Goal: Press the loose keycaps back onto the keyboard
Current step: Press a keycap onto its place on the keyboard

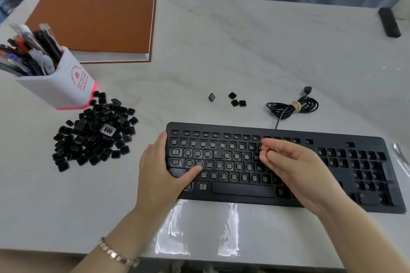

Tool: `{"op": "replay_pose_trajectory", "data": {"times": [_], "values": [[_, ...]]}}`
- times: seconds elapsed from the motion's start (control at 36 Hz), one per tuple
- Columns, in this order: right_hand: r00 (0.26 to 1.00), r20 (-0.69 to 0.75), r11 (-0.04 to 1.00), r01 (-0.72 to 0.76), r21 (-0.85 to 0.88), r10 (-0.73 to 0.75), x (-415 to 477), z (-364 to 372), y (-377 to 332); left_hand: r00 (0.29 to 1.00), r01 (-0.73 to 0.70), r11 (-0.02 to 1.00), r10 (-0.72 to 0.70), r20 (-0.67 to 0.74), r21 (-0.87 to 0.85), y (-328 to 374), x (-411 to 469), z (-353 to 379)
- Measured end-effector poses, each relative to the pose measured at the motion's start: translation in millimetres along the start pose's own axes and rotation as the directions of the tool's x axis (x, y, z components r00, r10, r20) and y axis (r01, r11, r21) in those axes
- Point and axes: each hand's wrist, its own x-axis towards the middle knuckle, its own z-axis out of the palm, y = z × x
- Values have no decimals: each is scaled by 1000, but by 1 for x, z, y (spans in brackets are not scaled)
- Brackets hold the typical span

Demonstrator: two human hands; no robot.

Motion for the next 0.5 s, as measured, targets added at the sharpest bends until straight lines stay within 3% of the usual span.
{"op": "replay_pose_trajectory", "data": {"times": [0.17,0.28,0.33,0.5], "values": [[995,-104,999,0,45,5,-3,-4,0,1000,-7,1000,7,-3,-5,3,1,-1],[990,-130,981,33,-193,-59,-4,-5,3,1000,-4,1000,4,-16,2,2,0,-1],[989,-110,970,69,-234,-97,-6,-2,3,1000,4,1000,-4,-10,-12,2,0,-1],[965,-21,958,257,-129,-262,-14,13,3,999,52,999,-52,13,10,2,0,-1]]}}
